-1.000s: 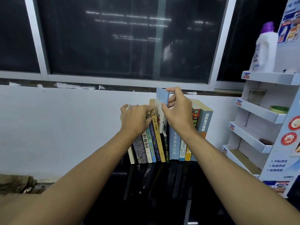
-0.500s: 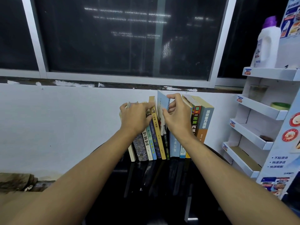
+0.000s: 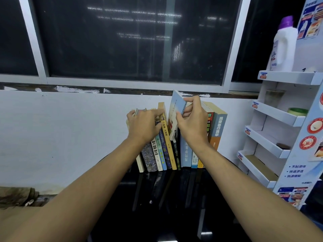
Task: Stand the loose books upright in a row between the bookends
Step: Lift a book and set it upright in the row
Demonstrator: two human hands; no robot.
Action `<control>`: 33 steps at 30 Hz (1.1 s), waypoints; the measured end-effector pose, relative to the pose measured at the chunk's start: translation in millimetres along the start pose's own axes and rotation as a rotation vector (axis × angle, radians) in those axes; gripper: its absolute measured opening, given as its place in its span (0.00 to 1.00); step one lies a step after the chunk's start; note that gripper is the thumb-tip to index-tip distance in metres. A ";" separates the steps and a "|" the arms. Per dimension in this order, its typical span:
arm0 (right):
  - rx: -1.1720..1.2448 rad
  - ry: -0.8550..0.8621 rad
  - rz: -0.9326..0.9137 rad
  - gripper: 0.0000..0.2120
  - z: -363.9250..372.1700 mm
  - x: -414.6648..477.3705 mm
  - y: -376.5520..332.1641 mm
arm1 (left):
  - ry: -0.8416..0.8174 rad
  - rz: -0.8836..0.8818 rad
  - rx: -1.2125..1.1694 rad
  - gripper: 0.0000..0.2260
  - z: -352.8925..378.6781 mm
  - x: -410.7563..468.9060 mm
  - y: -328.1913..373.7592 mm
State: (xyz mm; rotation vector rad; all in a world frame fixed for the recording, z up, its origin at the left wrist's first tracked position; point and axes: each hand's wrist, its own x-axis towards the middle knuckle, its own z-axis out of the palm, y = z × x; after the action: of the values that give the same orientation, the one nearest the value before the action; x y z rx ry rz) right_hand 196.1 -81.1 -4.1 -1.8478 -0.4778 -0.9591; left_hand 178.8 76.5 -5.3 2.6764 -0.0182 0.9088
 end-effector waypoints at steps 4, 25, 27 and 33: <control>0.008 0.034 0.051 0.19 -0.2 1.3 1.6 | -0.003 -0.004 -0.008 0.18 0.7 0.3 -0.7; -0.319 -0.075 -0.238 0.15 11.4 -16.8 25.2 | 0.000 0.019 -0.012 0.15 1.0 0.3 -1.5; -0.318 -0.076 -0.229 0.15 10.8 -17.2 26.9 | 0.002 0.015 -0.021 0.15 0.2 -0.1 -0.9; -0.316 -0.069 -0.229 0.16 10.3 -15.7 25.0 | 0.001 0.008 -0.034 0.16 -1.3 -0.3 0.7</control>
State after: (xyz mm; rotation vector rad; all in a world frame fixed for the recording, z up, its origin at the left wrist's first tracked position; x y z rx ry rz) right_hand 207.6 -82.1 -33.2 -2.1479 -0.6182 -1.1817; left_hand 177.7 76.2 -4.3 2.6467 -0.0443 0.9041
